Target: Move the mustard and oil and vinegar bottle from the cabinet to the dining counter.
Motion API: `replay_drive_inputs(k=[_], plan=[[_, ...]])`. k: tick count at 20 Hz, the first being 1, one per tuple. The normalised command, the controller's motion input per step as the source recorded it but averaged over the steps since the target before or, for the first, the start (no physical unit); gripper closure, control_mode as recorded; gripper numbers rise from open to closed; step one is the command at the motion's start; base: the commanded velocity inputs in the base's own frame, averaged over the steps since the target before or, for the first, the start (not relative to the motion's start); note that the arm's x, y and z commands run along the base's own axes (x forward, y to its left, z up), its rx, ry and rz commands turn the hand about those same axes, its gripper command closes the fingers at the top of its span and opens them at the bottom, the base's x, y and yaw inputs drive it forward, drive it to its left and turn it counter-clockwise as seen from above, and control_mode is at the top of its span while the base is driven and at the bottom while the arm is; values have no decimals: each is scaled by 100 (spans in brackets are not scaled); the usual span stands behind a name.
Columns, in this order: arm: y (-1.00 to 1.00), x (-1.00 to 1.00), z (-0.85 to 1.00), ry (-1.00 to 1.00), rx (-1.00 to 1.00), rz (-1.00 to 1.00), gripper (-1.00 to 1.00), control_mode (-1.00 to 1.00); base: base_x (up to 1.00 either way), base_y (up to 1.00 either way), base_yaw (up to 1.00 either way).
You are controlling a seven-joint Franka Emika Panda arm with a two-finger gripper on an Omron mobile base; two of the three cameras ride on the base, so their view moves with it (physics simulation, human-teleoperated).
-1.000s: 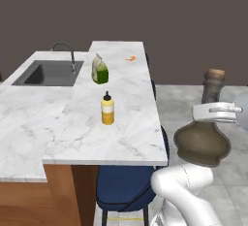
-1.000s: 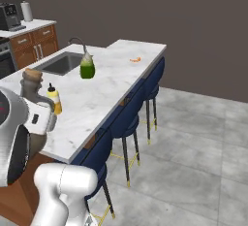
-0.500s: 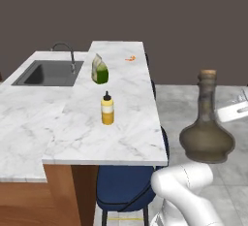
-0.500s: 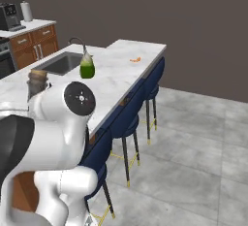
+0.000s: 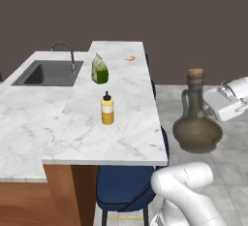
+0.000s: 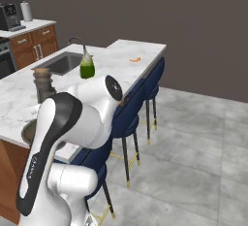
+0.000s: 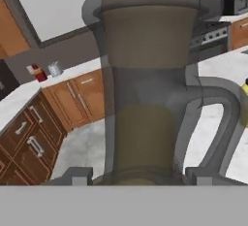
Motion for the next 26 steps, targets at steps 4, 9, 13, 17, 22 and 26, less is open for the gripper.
replay_drive_inputs(k=[4,9,13,17,22,26], plan=[[-7,39,-17,-13,0,11,100,-100,0,0,0],[2,40,-18,-19,2,15,100,-100,0,0,0],[2,40,-7,-9,23,12,100,-100,0,0,0],[1,44,-13,0,29,6,100,-100,0,0,0],[1,45,-16,0,13,0,100,-100,0,0,0],[5,45,-12,0,-11,0,100,-100,0,0,0]])
